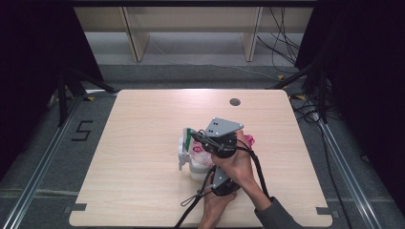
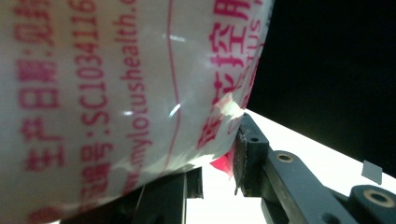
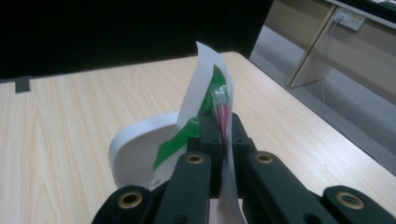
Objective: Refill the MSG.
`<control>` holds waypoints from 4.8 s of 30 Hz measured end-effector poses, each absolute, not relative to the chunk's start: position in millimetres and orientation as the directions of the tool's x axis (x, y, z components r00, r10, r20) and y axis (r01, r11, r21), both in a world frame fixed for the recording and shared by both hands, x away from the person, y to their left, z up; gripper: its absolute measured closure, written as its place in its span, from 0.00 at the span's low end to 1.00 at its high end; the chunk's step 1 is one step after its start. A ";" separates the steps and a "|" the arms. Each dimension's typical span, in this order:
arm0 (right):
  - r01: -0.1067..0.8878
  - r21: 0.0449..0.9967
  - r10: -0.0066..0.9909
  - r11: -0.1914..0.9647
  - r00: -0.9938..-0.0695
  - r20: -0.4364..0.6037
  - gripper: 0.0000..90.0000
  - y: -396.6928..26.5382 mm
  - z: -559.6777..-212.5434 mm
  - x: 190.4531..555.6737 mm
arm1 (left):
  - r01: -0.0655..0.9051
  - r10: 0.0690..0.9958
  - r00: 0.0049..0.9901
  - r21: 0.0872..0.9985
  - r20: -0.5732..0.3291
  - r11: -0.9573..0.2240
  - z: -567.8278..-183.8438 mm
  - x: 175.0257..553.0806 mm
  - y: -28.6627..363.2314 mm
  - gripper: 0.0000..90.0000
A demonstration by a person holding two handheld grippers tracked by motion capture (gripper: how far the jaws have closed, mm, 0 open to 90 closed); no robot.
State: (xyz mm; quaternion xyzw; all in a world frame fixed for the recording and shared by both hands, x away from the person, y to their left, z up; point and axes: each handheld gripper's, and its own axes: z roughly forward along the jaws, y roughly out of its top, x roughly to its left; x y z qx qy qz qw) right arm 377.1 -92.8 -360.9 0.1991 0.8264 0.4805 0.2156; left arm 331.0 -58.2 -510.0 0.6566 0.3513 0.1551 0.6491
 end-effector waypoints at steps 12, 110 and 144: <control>0.117 0.884 0.534 0.452 -0.829 -0.164 1.00 -93.0 -359.7 376.3 | 0.253 0.647 0.707 0.956 -0.285 0.145 -509.6 331.9 -61.2 0.84; 0.107 0.866 0.502 0.488 -0.847 -0.178 1.00 -84.5 -361.9 378.0 | 0.213 0.621 0.769 0.977 -0.155 -0.020 -508.5 333.8 -49.2 0.84; 0.104 0.858 0.494 0.503 -0.849 -0.186 1.00 -81.5 -364.3 378.8 | 0.203 0.624 0.767 0.979 -0.151 -0.013 -509.2 334.8 -51.0 0.84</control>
